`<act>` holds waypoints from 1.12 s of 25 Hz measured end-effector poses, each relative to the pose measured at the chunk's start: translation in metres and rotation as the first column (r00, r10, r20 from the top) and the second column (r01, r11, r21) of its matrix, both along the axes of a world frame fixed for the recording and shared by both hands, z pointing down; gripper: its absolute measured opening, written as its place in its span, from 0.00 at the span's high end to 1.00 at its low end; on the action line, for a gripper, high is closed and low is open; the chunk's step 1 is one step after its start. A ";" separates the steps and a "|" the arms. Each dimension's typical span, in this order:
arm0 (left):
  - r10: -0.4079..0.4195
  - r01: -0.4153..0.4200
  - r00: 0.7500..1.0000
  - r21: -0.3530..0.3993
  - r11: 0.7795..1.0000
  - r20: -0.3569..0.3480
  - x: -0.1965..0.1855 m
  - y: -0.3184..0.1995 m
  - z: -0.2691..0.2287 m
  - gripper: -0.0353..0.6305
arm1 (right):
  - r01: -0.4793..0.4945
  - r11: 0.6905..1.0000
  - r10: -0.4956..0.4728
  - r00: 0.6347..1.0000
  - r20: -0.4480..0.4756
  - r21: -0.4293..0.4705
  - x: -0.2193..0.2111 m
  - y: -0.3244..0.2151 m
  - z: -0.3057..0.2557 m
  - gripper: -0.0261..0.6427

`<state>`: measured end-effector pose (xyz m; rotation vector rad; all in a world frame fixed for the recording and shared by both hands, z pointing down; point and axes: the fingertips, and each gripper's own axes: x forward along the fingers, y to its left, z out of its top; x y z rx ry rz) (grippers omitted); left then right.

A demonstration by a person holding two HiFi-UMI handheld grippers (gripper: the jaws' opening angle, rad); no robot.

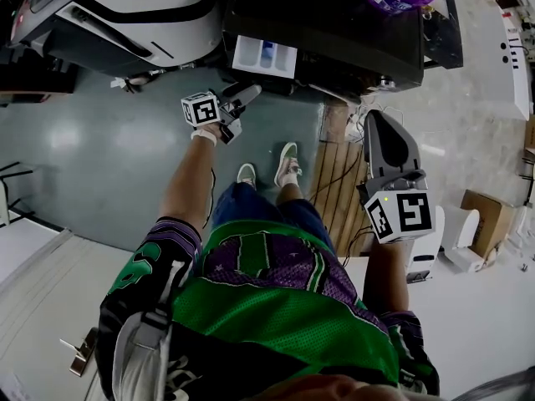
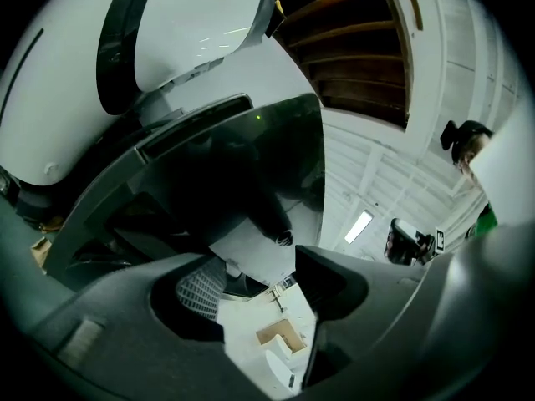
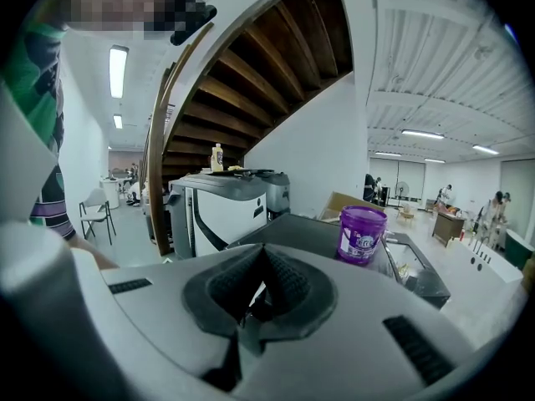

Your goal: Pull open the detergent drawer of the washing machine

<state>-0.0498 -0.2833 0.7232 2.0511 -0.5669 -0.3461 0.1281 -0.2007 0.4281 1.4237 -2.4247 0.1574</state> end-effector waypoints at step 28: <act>0.053 -0.052 0.998 -0.016 0.999 0.036 -0.006 0.062 0.008 0.58 | 0.005 1.000 -0.005 1.000 0.019 0.010 -0.023 0.031 -0.005 0.96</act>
